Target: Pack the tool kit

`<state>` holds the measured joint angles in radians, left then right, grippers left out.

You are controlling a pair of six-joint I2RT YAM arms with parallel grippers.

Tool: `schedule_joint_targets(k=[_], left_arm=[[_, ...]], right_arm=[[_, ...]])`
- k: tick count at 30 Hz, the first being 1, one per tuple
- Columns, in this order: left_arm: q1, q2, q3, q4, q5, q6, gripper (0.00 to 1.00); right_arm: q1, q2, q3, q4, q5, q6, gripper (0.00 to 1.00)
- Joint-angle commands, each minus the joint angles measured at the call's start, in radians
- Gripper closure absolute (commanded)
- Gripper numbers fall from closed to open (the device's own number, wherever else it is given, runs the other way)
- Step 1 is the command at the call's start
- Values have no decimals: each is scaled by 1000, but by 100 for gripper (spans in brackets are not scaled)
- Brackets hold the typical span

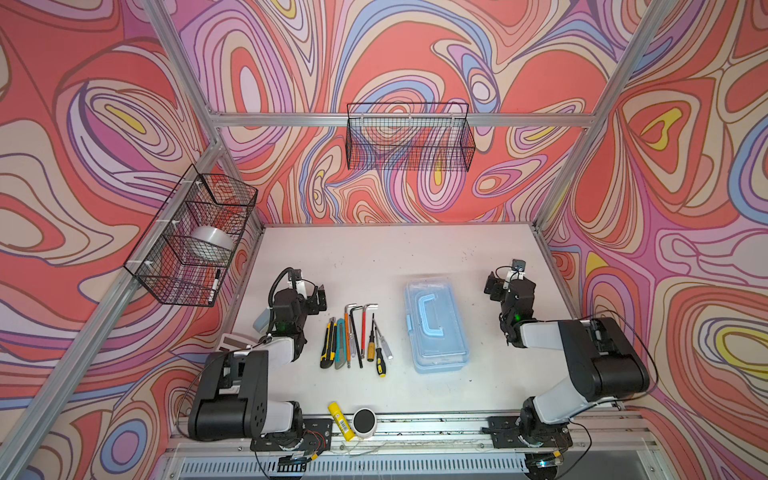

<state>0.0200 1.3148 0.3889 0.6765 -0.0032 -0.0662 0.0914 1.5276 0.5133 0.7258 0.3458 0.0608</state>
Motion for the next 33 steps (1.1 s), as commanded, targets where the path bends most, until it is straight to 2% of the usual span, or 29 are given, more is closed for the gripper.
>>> schedule_joint_targets(k=[1,3,4,6,9,12,17,21,24,29,33], left_arm=[[-5,-153,54,-182,-151,-167,0],[-5,-203,116,-329,-103,-220,0],[-7,-206,176,-391,-61,-219,0],[-39,-189,252,-510,-46,-231,0],[-133,-170,315,-623,-60,-240,0],[-227,-159,349,-700,-41,-265,0],[-295,-170,324,-713,132,-383,0],[-350,-161,300,-722,252,-441,2],[-394,-138,267,-674,323,-470,4],[-464,-56,234,-584,351,-494,7],[-520,46,231,-496,375,-521,9]], right_arm=[[47,-110,147,-339,90,134,2],[114,-113,205,-426,158,137,2],[148,-110,223,-456,187,128,2],[220,-103,286,-554,258,145,2],[327,-110,367,-714,284,191,1],[422,-136,428,-853,258,246,2],[506,-175,511,-1055,66,374,6],[540,-200,568,-1182,-119,490,18],[548,-222,568,-1206,-254,545,27],[553,-226,553,-1251,-345,580,41],[556,-203,541,-1259,-387,592,47]])
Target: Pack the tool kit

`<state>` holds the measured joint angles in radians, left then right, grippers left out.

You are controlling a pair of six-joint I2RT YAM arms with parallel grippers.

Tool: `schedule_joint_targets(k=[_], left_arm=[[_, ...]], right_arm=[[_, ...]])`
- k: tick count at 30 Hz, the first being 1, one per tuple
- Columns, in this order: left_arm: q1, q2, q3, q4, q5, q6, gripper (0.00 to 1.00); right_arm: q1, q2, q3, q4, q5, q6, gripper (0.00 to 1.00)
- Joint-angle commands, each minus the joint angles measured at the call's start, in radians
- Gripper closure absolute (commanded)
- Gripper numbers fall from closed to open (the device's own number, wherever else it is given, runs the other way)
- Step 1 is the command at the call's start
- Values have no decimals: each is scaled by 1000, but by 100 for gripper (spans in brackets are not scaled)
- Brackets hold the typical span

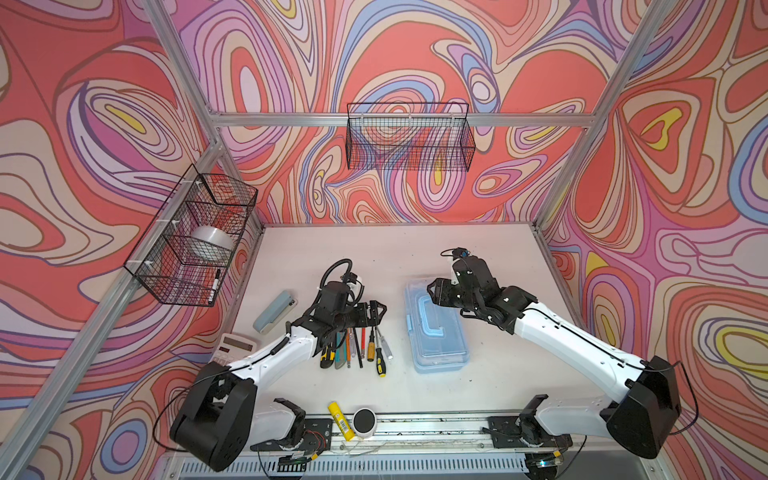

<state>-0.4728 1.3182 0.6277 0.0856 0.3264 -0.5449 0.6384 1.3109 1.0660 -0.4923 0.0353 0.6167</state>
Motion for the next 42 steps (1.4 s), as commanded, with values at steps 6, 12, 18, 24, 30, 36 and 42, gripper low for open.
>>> schedule_joint_targets(k=[6,12,18,24,30,36,42], left_arm=[[-60,118,-29,202,60,-85,10],[-67,158,-34,269,74,-105,11],[-79,195,-7,294,93,-109,11],[-88,233,13,335,105,-119,11],[-90,263,34,356,114,-125,11],[-101,277,47,370,124,-129,11],[-116,335,51,434,155,-163,11]], right_arm=[[36,67,-20,-61,-114,65,48],[53,91,2,-92,-127,79,49],[61,112,26,-137,-137,90,49],[62,135,53,-168,-166,93,52],[61,153,49,-153,-215,87,54],[41,162,-11,-75,-303,102,54],[-78,132,-176,171,-562,195,54]])
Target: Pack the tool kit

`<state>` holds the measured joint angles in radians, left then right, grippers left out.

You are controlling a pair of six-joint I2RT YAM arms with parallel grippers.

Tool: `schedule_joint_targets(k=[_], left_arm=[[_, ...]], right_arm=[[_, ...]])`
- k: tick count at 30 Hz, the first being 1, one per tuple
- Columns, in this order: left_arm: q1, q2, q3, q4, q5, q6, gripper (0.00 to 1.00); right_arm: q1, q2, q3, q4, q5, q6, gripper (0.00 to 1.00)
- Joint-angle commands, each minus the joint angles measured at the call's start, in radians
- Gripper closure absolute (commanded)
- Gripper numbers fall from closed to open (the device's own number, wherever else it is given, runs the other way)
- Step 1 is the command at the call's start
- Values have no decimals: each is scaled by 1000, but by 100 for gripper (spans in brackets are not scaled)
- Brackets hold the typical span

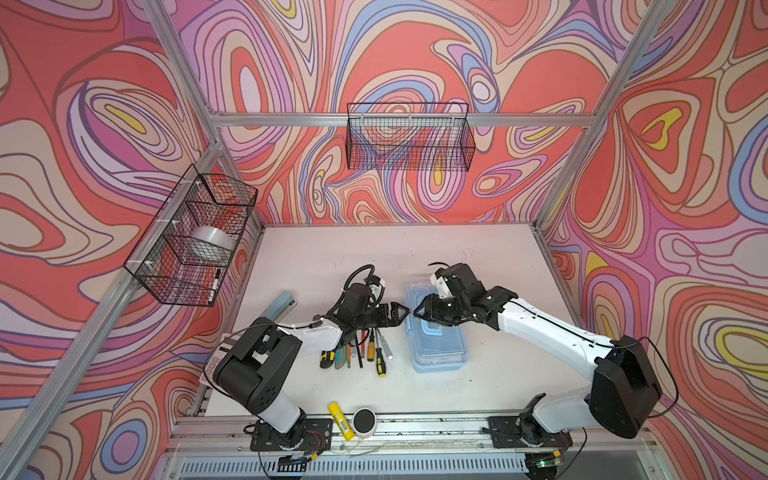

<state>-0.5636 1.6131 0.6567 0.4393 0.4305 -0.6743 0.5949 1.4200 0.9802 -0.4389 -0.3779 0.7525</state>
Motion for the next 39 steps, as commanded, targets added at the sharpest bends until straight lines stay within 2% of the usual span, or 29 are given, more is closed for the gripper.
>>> schedule_joint_targets(k=[1,6,10,18,21,23,27,28,29,31,33,39], left_arm=[[-26,53,20,105,61,-48,11],[-36,92,20,162,75,-81,12],[-49,109,33,172,78,-84,12],[-55,105,43,149,66,-74,12],[-57,95,43,135,63,-62,12],[-55,86,44,126,63,-55,12],[-55,49,31,111,54,-43,12],[-54,35,29,99,53,-37,12],[-53,23,26,89,50,-31,12],[-50,-10,17,76,41,-18,12],[-44,-44,4,65,34,-11,12],[-19,-116,-56,124,51,-50,12]], right_arm=[[-59,14,-122,166,-189,80,54],[-141,6,-209,332,-328,146,55],[-152,41,-226,431,-415,186,55],[-155,16,-177,309,-334,81,57],[-156,15,-175,304,-317,57,68],[-159,21,-178,318,-313,47,86],[-173,30,-187,393,-332,48,95],[-177,34,-184,416,-345,48,100],[-184,39,-181,444,-358,50,100],[-205,50,-189,529,-401,77,100],[-236,78,-221,713,-483,152,100],[-309,228,-277,1254,-679,458,100]])
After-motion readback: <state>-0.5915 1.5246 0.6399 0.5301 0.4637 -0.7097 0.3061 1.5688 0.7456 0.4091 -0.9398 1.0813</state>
